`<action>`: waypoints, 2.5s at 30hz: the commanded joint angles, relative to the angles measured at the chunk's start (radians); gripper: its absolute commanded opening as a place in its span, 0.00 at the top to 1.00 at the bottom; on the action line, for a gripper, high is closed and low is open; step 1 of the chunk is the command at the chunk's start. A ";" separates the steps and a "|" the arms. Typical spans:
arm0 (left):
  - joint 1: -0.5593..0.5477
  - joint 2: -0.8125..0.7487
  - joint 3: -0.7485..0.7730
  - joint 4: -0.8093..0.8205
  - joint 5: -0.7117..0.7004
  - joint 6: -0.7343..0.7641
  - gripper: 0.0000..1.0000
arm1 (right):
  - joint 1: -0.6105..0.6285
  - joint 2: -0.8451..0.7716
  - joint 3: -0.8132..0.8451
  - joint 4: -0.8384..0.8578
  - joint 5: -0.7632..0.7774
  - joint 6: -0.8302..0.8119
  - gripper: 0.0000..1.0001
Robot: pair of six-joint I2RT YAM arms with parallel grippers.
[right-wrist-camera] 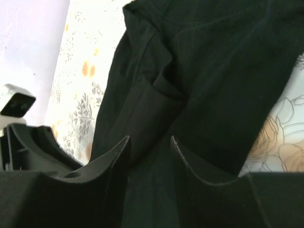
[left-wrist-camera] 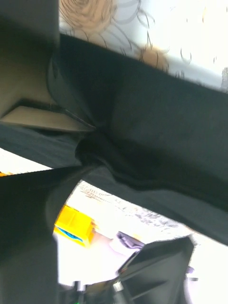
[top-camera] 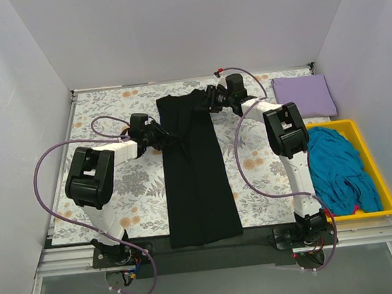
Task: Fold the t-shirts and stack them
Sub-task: Fold the tshirt
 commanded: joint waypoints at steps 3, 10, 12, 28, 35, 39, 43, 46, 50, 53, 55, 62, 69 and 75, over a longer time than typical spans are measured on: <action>0.005 -0.068 0.005 -0.089 -0.057 0.022 0.58 | -0.010 -0.158 -0.090 0.028 -0.006 -0.095 0.54; -0.028 -0.172 0.087 -0.241 -0.252 0.273 0.40 | -0.043 -0.294 -0.245 -0.022 0.008 -0.160 0.54; -0.067 -0.174 0.159 -0.293 -0.398 0.375 0.39 | -0.053 -0.356 -0.297 -0.078 0.029 -0.192 0.54; -0.395 0.253 0.649 -0.210 -0.904 1.183 0.53 | -0.070 -0.917 -0.732 -0.470 0.334 -0.355 0.34; -0.398 0.415 0.798 -0.178 -0.913 1.271 0.58 | -0.070 -1.092 -0.887 -0.542 0.335 -0.375 0.34; -0.398 0.490 0.843 -0.155 -0.925 1.308 0.60 | -0.070 -1.131 -0.948 -0.562 0.328 -0.379 0.34; -0.398 0.547 0.881 -0.137 -0.948 1.348 0.60 | -0.071 -1.152 -0.974 -0.570 0.319 -0.382 0.35; -0.397 0.576 0.895 -0.103 -0.971 1.380 0.61 | -0.073 -1.160 -0.980 -0.576 0.321 -0.382 0.35; -0.397 0.600 0.907 -0.101 -0.975 1.406 0.62 | -0.074 -1.163 -0.983 -0.578 0.324 -0.385 0.35; -0.397 0.610 0.901 -0.101 -0.978 1.404 0.64 | -0.073 -1.160 -0.988 -0.577 0.324 -0.387 0.35; -0.397 0.617 0.900 -0.074 -0.985 1.414 0.65 | -0.074 -1.158 -0.989 -0.578 0.318 -0.385 0.35; -0.397 0.622 0.897 -0.051 -1.005 1.421 0.79 | -0.076 -1.163 -0.996 -0.579 0.313 -0.385 0.35; -0.397 0.610 0.897 -0.043 -0.990 1.411 1.00 | -0.076 -1.164 -1.000 -0.578 0.305 -0.385 0.35; -0.397 0.568 0.894 -0.064 -0.919 1.320 1.00 | -0.076 -1.172 -1.003 -0.581 0.315 -0.385 0.35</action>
